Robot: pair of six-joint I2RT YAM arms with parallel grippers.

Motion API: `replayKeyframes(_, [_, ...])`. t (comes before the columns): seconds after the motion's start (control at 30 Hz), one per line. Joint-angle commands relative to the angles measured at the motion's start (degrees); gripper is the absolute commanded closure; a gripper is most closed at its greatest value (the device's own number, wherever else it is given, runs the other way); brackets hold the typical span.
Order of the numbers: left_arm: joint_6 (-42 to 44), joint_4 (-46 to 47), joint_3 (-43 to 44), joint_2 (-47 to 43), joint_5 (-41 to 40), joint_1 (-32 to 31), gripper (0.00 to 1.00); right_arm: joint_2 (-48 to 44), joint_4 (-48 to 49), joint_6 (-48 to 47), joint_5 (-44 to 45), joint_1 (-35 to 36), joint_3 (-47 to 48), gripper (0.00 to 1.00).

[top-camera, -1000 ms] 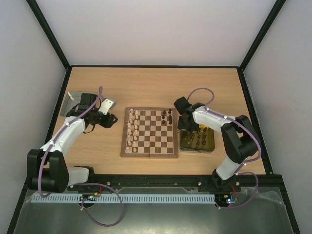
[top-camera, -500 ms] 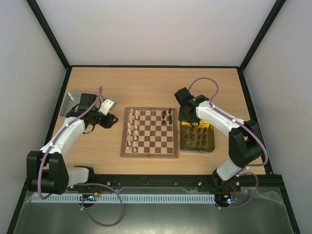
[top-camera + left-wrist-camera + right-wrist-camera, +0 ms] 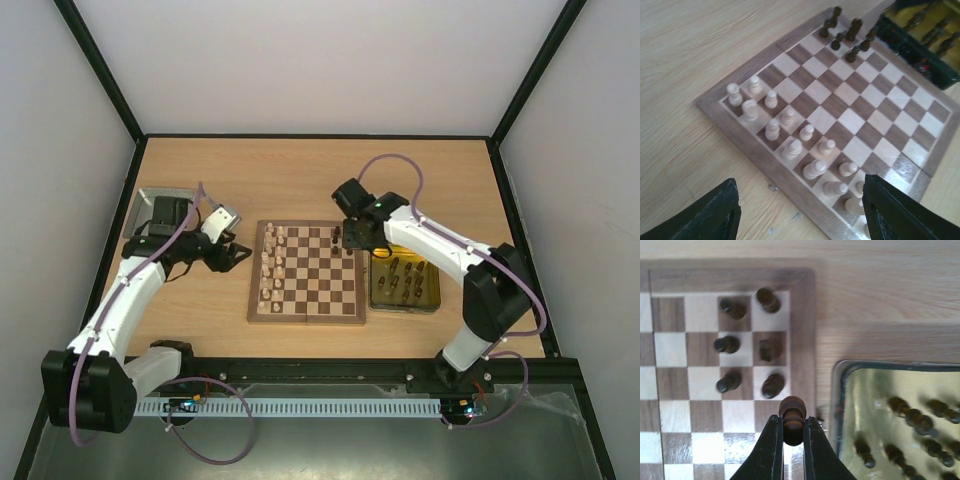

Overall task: Set up the chess pieces on the board
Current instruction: Place the chess piece on the chessboard.

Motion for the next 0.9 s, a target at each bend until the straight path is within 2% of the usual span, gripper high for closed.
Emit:
replayKeyframes(0.0, [3.24,-2.64,-0.89,-2.15,6.33,-0.21,0.31,3.52,-0.24,1.22,-1.74,2.84,1.9,0.98])
replayKeyframes(0.37, [5.13,-3.8,-0.87,-1.4,7.67,-0.21,0.29,8.93,2.14,2.49,-4.8,6.33,3.44,0.98])
replayKeyframes(0.87, [4.73,-3.12,-1.34,-0.01,6.47,-0.21,0.27,12.03,3.41,2.21,-5.11,7.48,2.51,0.98])
